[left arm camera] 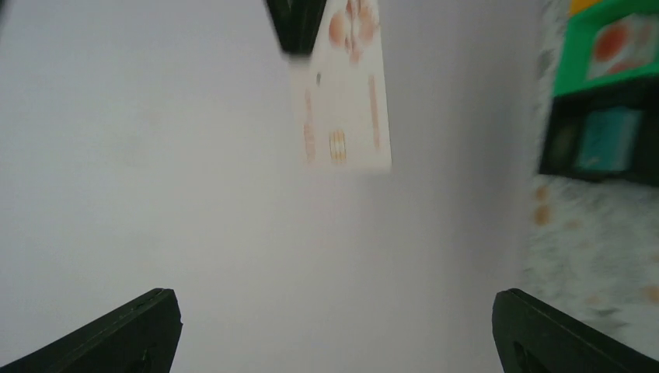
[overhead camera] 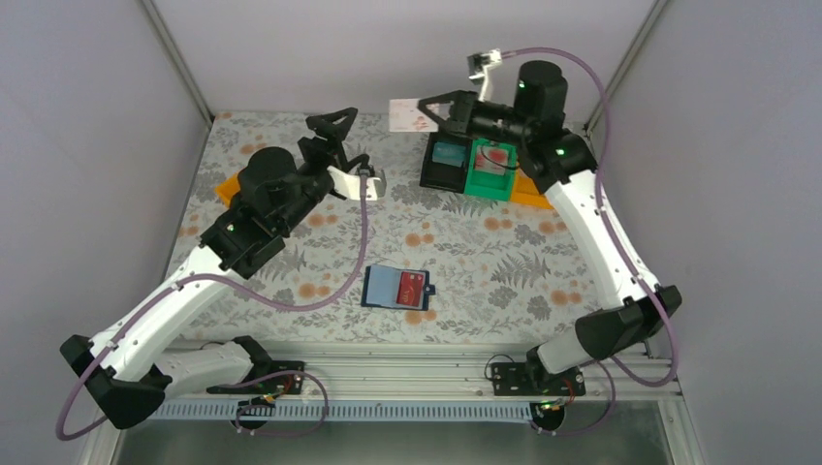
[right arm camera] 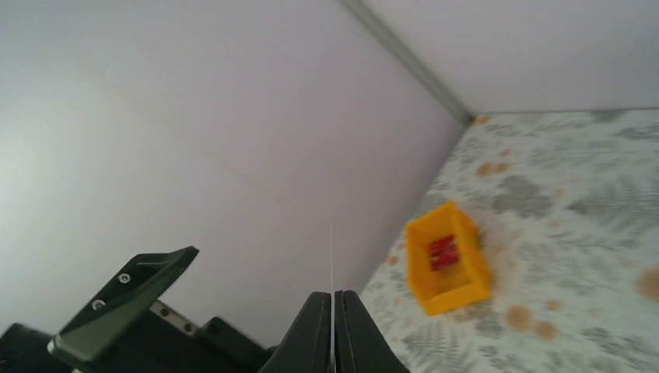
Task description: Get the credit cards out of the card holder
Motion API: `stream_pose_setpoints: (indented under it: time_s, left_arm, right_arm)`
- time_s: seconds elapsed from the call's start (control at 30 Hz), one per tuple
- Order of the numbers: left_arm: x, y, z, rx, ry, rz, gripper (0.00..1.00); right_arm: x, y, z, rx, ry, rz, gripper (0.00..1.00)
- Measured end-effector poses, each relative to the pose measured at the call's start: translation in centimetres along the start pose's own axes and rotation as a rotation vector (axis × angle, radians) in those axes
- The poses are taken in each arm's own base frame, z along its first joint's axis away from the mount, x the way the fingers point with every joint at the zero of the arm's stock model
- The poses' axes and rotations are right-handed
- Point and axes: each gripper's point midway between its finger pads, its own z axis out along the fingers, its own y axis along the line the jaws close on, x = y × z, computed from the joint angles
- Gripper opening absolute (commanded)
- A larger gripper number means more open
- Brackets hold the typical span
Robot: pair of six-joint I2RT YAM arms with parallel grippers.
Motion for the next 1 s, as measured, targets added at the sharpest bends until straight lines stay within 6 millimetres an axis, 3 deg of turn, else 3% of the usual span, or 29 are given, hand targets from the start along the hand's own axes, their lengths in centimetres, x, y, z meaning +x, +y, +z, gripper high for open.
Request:
stream_pose_setpoints:
  time_s: [0.07, 0.2, 0.4, 0.57, 0.77, 1.0]
  left_arm:
    - [0.3, -1.2, 0.0, 0.064, -0.002, -0.147, 1.0]
    - [3.0, -4.4, 0.1, 0.187, 0.079, -0.504, 1.0]
    - [10.8, -10.8, -1.8, 0.247, 0.344, -1.052, 1.0]
    - [14.9, -15.5, -5.0, 0.226, 0.499, -1.328, 1.0]
    - [16.8, -19.6, -7.2, 0.231, 0.565, -1.522, 1.0]
    - [17.9, -22.3, -8.3, 0.231, 0.58, -1.627, 1.0]
  right_arm:
    - [-0.6, -1.8, -1.6, 0.06, -0.038, -0.003, 0.04]
    - [-1.1, -7.2, -5.2, 0.183, -0.106, 0.017, 0.04]
    - [-0.8, -20.2, -10.7, 0.415, -0.161, 0.153, 0.04]
    - [-1.3, -27.5, -13.8, 0.545, -0.19, 0.206, 0.04]
    - [-1.2, -32.7, -15.5, 0.597, -0.167, 0.188, 0.04]
    - [-1.9, -34.6, -15.3, 0.604, -0.103, 0.054, 0.04]
